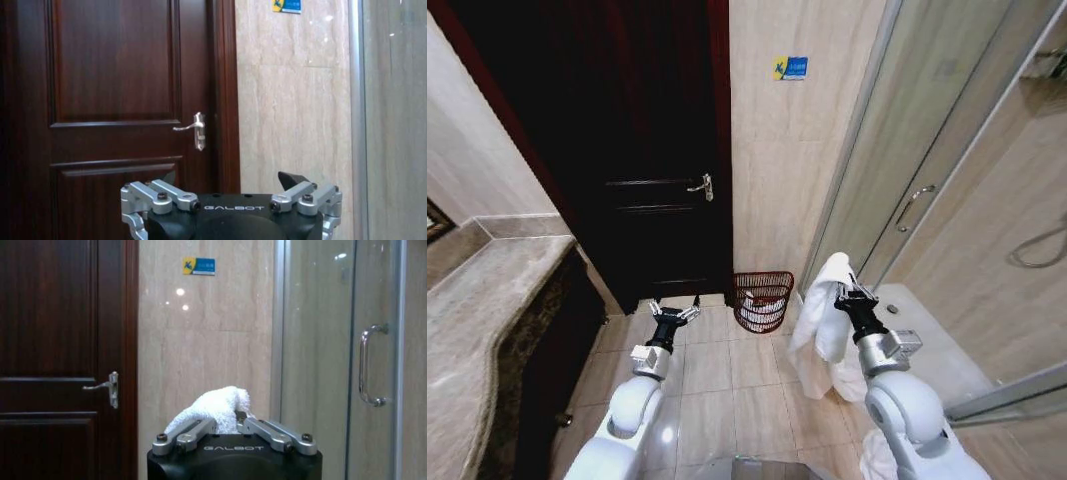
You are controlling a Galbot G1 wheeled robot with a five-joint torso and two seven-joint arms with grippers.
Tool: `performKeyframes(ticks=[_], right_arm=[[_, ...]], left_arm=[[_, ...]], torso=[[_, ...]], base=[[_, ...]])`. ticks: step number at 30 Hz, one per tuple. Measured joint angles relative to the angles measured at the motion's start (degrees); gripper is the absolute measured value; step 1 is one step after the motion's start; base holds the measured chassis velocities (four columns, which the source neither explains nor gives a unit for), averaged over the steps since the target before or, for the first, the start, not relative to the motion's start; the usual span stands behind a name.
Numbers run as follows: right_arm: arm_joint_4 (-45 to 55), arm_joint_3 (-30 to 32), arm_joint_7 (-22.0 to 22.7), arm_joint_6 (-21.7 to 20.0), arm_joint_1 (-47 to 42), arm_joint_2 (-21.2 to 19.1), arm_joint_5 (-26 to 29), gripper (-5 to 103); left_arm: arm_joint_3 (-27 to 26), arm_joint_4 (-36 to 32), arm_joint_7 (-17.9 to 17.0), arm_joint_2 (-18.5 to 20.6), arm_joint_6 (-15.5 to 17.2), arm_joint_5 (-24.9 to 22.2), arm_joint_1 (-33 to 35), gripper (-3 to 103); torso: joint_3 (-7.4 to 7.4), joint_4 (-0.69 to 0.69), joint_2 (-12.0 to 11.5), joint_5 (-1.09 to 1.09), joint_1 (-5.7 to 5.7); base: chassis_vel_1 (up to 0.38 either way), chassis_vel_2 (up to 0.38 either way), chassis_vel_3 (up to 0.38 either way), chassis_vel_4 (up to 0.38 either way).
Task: Discard the used towel into the hamper.
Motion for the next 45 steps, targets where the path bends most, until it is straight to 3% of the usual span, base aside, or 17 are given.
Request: performKeyframes(ticks=[8, 13, 21, 25, 28, 29, 35, 38, 45], right_arm=[[-0.35, 0.16, -0.37, 0.88, 0.51, 0.89, -0.19, 5], [-1.00, -0.31, -0.05, 0.45, 5.40, -0.21, 2.20, 5], [-2.62, -1.76, 0.74, -0.98, 24.41, -11.18, 16.82, 5], [-2.63, -1.54, 1.34, -2.08, 29.25, -13.67, 20.60, 5], [-4.21, -2.47, 3.07, -4.90, 39.91, -16.75, 26.16, 5], [-4.21, -2.47, 3.07, -4.90, 39.91, -16.75, 26.16, 5], [-13.53, -8.96, 4.21, -6.41, 58.89, -18.62, 31.46, 5], [-20.32, -13.25, 3.43, -6.62, 70.04, -17.93, 32.52, 5], [-33.78, -20.73, 1.29, -6.61, 84.05, -16.20, 33.03, 5]], left_arm=[[-0.08, 0.45, -0.01, -0.40, -0.29, -0.11, 0.34, 100], [-0.50, 0.91, 0.01, -1.34, -0.72, 0.34, 0.71, 100], [-1.96, 2.35, -0.97, -5.52, -1.59, 3.73, 2.48, 100], [-2.11, 2.47, -1.06, -5.79, -1.90, 4.34, 3.34, 100], [-2.43, 2.27, -1.22, -5.82, -1.84, 4.81, 3.72, 100], [-2.43, 2.27, -1.22, -5.82, -1.84, 4.81, 3.72, 100], [-3.12, 1.87, -2.27, -4.51, -0.94, 2.77, 3.74, 100], [-3.81, 1.73, -2.50, -4.00, -0.96, 2.26, 3.76, 100], [-4.25, 0.90, -2.69, -4.70, -1.07, 2.00, 3.66, 100]], torso=[[0.00, 0.00, 0.00, 0.00, -0.01], [-0.01, -0.01, 0.00, 0.01, -0.04], [0.00, 0.01, 0.00, 0.02, -0.01], [0.00, 0.00, 0.00, 0.02, -0.01], [0.00, 0.00, 0.00, 0.01, -0.01], [0.00, 0.00, 0.00, 0.01, -0.01], [0.01, 0.00, -0.01, 0.04, 0.00], [0.00, 0.00, 0.00, -0.05, -0.01], [0.01, 0.01, -0.01, 0.02, 0.00]], base=[[-0.023, 0.020, 0.017, -0.022], [0.000, 0.000, 0.000, 0.000], [0.000, 0.000, 0.000, 0.000], [0.000, 0.000, 0.000, 0.000], [0.000, 0.000, 0.000, 0.000], [0.000, 0.000, 0.000, 0.000], [0.000, 0.000, 0.000, 0.000], [0.000, 0.000, 0.000, 0.000], [0.000, 0.000, 0.000, 0.000]])
